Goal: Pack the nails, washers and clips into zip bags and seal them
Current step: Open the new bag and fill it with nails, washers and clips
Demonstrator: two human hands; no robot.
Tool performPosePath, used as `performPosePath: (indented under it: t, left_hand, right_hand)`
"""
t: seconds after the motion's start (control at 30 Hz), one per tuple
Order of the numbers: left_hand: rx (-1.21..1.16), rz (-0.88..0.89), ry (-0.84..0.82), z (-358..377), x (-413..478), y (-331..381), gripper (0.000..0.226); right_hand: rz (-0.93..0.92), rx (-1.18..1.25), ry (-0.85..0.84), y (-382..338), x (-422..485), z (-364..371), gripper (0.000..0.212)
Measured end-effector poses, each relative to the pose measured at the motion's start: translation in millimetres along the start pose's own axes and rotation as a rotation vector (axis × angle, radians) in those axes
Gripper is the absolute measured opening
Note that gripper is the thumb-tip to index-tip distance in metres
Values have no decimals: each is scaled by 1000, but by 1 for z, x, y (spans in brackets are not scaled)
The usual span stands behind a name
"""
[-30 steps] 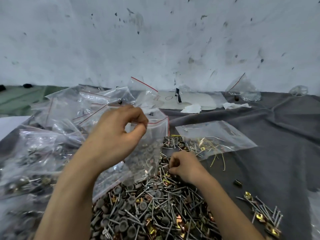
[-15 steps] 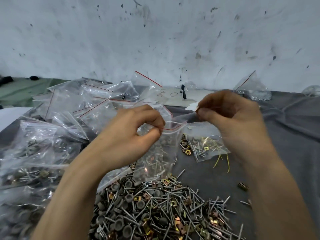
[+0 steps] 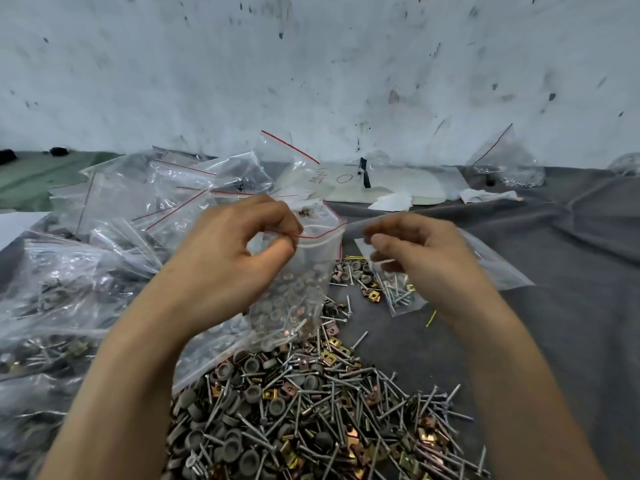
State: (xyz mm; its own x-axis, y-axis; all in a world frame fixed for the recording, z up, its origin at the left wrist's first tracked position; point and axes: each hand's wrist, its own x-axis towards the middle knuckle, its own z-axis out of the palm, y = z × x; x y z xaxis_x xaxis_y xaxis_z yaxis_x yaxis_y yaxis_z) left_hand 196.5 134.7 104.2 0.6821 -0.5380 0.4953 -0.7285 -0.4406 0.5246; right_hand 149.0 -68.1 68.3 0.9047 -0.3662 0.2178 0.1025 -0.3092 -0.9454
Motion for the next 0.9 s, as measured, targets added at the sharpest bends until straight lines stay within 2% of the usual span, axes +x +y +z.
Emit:
performPosePath:
  t: [0.07,0.17,0.23,0.33,0.67,0.77,0.9]
  left_hand:
    - [3,-1,8,-1,0,0,11]
    - [7,-6,22,-1,1,0,11]
    - [9,-5,24,-1,1,1,11]
    - [11,2,17,0,0,3,11]
    - [21,-2,-1,0,-1,5,12]
    - [28,6,-6,-1,-1,5,12]
    - [38,13,-19,-1,-1,6,12]
  right_hand:
    - [76,-125,-52,13,4,5,24]
    - [206,-394,-242,36,6,21,26]
    - [280,-488,-342,49,4,39,26]
    - [298,-589,-357,63,4,59,30]
    - [247,-507,-279,59,6,47,23]
    - [203,-438,-211,46,9,27,17]
    - [185,-264,-225,32,5,13,16]
